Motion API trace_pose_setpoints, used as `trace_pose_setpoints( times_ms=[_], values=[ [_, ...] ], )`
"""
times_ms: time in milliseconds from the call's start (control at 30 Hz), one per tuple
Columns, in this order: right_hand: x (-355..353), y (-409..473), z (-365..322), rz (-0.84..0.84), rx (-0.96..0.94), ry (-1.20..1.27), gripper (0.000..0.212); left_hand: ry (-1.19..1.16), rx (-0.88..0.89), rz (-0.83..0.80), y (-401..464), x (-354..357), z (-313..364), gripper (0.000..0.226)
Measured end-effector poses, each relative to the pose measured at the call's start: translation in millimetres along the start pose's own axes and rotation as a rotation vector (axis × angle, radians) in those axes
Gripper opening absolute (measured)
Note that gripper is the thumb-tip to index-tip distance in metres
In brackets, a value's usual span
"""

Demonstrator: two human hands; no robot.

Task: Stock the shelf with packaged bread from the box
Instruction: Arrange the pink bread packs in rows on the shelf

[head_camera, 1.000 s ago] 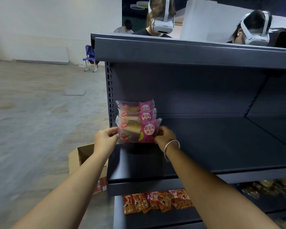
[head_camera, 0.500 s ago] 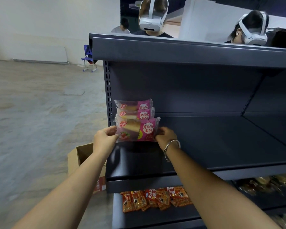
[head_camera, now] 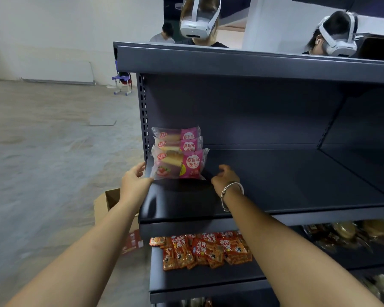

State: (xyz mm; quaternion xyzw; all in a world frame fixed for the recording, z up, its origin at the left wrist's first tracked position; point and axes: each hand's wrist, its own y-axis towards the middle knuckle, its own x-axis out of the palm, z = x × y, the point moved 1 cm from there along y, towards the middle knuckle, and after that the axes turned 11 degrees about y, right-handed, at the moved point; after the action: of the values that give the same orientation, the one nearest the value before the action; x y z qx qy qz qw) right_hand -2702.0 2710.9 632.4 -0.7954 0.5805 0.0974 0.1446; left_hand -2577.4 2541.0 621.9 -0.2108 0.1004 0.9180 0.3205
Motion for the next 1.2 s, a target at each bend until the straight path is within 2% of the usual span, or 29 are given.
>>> trace_pose_setpoints(
  times_ms=[300,433,600,667,767,867,933,1033,1100,1200],
  values=[
    [-53,-50,19,-0.064,-0.035,0.026,0.061,0.091,-0.045,0.103,-70,10,8,0.062],
    [-89,-79,38,-0.102,-0.102,0.079,0.060,0.206,-0.039,0.186,-112,17,3,0.061],
    [-124,-109,81,-0.034,-0.185,0.009,0.040,0.275,-0.004,0.263,-161,31,-31,0.056],
    [-133,-121,106,0.001,-0.175,-0.006,0.029,0.292,-0.050,0.259,-181,40,-57,0.059],
    [-139,-132,148,-0.051,-0.091,-0.069,0.025,0.289,-0.165,0.198,-226,53,-76,0.056],
    [-138,-139,192,-0.178,0.054,-0.151,0.018,0.377,-0.310,0.096,-262,68,-101,0.053],
    [-134,-145,223,-0.311,0.210,-0.156,0.015,0.418,-0.447,-0.054,-278,78,-130,0.061],
    [-127,-160,272,-0.541,0.446,-0.302,0.019,0.402,-0.634,-0.263,-302,94,-171,0.064],
    [-120,-169,310,-0.607,0.534,-0.369,0.006,0.418,-0.722,-0.390,-319,109,-197,0.058],
    [-109,-176,376,-0.622,0.616,-0.439,0.021,0.472,-0.798,-0.582,-345,131,-237,0.038]
  ],
)
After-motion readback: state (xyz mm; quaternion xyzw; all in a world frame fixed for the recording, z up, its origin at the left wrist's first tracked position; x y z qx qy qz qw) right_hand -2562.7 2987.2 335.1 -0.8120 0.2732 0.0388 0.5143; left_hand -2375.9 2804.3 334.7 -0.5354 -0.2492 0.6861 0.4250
